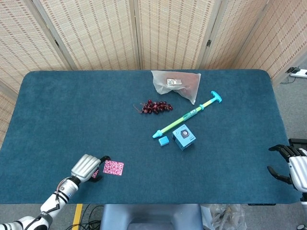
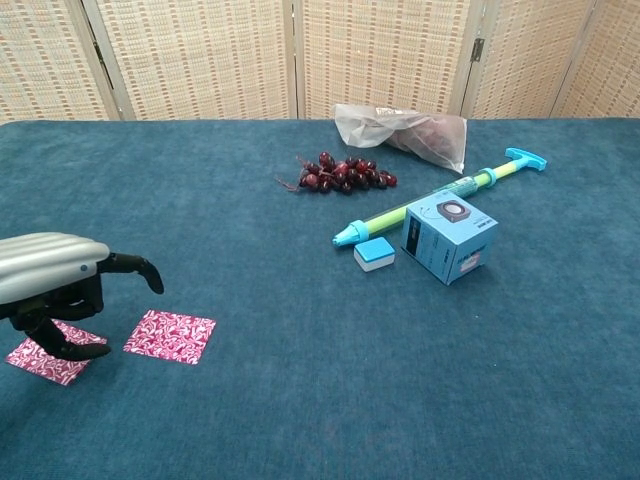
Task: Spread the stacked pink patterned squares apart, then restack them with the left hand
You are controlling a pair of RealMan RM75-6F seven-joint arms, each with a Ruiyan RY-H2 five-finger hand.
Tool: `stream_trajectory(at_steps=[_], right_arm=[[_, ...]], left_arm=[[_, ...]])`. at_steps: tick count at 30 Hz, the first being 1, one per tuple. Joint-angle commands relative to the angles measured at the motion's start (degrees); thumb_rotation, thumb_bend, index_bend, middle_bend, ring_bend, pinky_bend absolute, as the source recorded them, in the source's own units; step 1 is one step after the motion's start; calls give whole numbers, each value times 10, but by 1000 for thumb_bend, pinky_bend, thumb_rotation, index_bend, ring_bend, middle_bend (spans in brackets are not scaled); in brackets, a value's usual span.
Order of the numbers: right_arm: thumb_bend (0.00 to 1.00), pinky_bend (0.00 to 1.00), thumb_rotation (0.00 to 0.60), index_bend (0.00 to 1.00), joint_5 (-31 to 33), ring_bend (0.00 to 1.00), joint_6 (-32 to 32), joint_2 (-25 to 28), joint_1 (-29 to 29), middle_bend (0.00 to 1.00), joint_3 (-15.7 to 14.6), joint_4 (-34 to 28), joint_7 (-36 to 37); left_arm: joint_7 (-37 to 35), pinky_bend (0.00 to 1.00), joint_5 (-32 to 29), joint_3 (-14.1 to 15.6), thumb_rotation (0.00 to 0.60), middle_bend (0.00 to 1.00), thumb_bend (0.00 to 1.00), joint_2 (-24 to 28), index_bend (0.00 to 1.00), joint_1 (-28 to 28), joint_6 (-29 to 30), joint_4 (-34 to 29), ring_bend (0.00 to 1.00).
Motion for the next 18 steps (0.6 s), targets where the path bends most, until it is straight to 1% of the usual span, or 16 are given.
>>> stream_trajectory(at_steps=[1,7,18], right_arm=[[284,319,600,328,1,295,0,0,-1,353,0,3,3],[284,319,600,328,3,297,2,-3,-3,353,0,10,11],[284,319,600,328,2,300,4,-5,-5,353,-1,18,20]], left_arm=[[29,1000,-25,-4,600,1000,326,-20,273,-8,-7,-1,979],[67,1000,-70,-11,600,1000,326,-44,278,-15,-5,5,979],[104,1000,-120,-15,600,1000,327,-65,285,-29,-1,7,979]])
